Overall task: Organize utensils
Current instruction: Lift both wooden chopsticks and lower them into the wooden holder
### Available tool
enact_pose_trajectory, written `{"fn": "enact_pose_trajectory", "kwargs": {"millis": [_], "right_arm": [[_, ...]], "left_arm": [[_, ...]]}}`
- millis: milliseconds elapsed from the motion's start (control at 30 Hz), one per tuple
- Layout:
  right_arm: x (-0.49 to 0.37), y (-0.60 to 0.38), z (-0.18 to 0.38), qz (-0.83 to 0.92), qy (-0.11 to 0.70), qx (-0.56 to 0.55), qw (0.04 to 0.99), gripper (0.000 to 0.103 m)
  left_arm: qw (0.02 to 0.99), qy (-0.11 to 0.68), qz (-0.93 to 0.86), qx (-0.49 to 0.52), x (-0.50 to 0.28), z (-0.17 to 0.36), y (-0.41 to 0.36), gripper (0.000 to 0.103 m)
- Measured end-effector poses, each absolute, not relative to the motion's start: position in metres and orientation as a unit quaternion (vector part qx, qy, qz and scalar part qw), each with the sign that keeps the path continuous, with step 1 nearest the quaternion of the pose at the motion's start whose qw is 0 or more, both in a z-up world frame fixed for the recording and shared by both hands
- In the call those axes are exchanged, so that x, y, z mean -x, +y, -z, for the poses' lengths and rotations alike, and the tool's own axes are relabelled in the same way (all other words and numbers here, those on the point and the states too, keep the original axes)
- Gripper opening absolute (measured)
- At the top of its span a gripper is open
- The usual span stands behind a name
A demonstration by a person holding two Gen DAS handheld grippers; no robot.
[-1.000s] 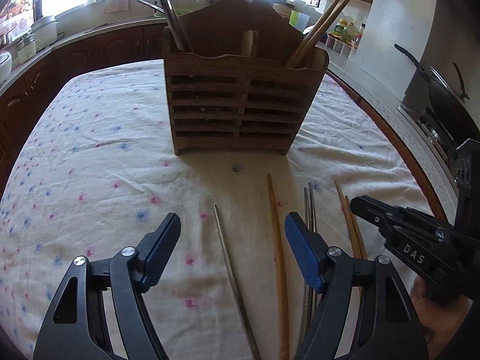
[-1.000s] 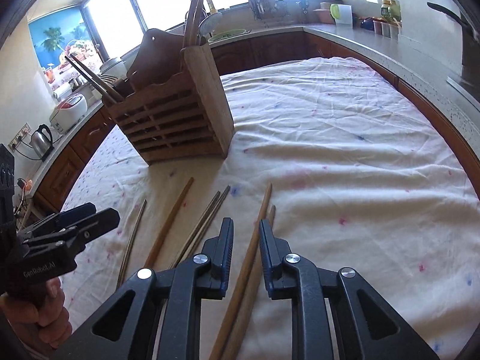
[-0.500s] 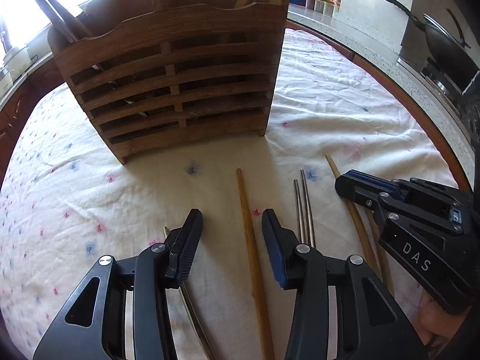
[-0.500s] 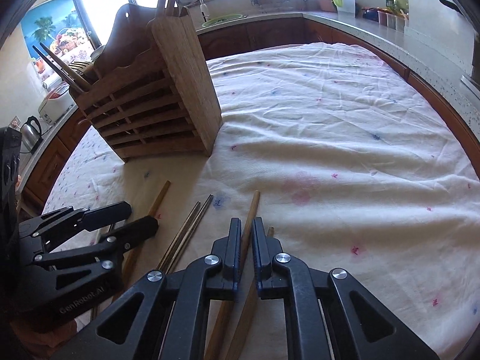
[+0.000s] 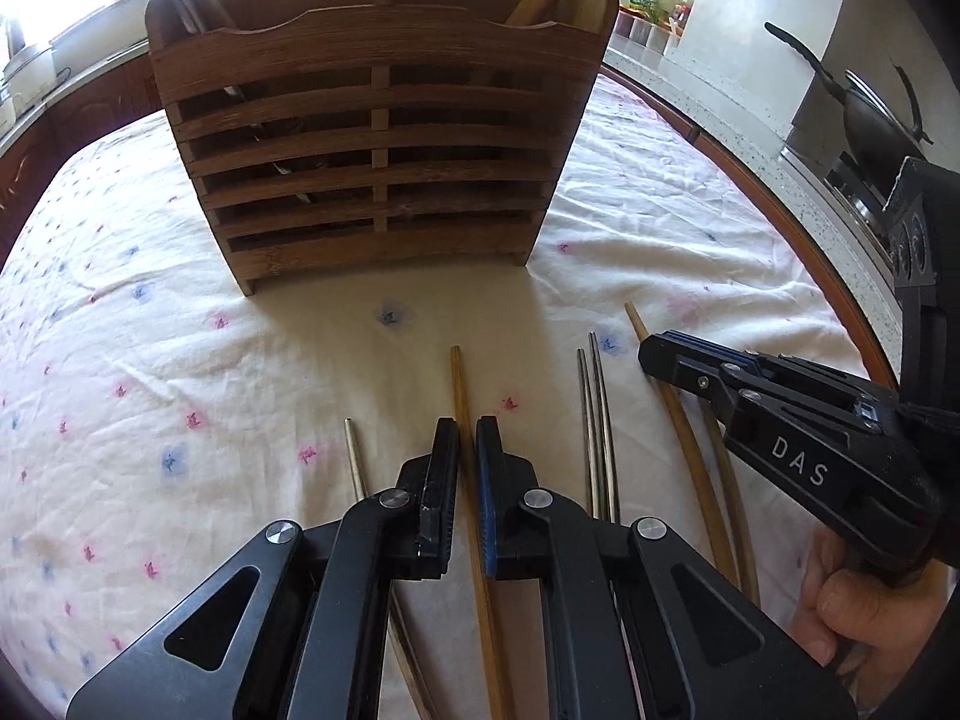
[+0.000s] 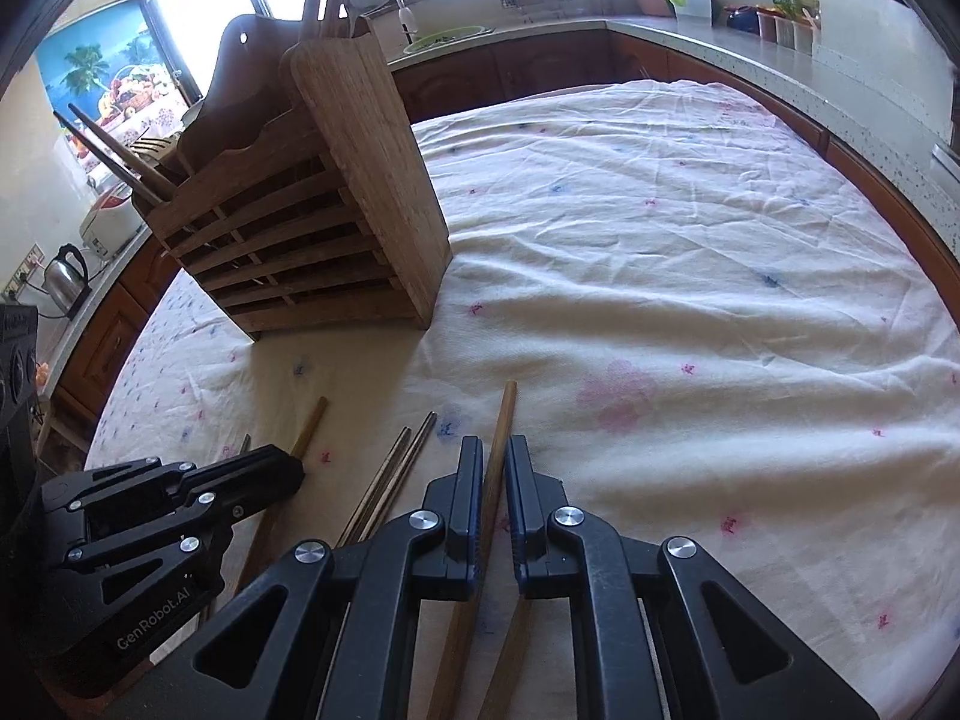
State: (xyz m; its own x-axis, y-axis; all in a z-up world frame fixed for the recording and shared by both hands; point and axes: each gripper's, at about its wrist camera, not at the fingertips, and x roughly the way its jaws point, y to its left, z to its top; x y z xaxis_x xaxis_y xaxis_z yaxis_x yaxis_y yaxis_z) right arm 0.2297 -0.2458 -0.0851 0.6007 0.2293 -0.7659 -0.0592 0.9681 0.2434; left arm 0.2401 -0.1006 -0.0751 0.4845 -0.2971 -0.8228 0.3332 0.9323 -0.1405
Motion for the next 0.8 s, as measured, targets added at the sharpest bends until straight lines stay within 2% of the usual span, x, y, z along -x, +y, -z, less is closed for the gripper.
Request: {"fn": "enact_pose_trajectory", "kwargs": {"millis": [200,367,800], "right_arm": [[-0.230,-0.239,0.086,-0.078,0.433,-0.074,0.895,0.009],[-0.218,-0.247,0.078,-0.091,0.419,-0.108,0.897,0.007],[-0.135,-0.240,-0.025,-0.153,0.284,-0.139,0.936,0.006]], "left_arm": [[0.863,0.468,0.190,0.001,-0.232,0.065,-0.092,0.005],[0.875,0.443,0.193,0.032,-0.218,0.042,-0.071,0.005],[0.910,0.346,0.209,0.094,-0.155,-0.041,-0.007,0.005]]}}
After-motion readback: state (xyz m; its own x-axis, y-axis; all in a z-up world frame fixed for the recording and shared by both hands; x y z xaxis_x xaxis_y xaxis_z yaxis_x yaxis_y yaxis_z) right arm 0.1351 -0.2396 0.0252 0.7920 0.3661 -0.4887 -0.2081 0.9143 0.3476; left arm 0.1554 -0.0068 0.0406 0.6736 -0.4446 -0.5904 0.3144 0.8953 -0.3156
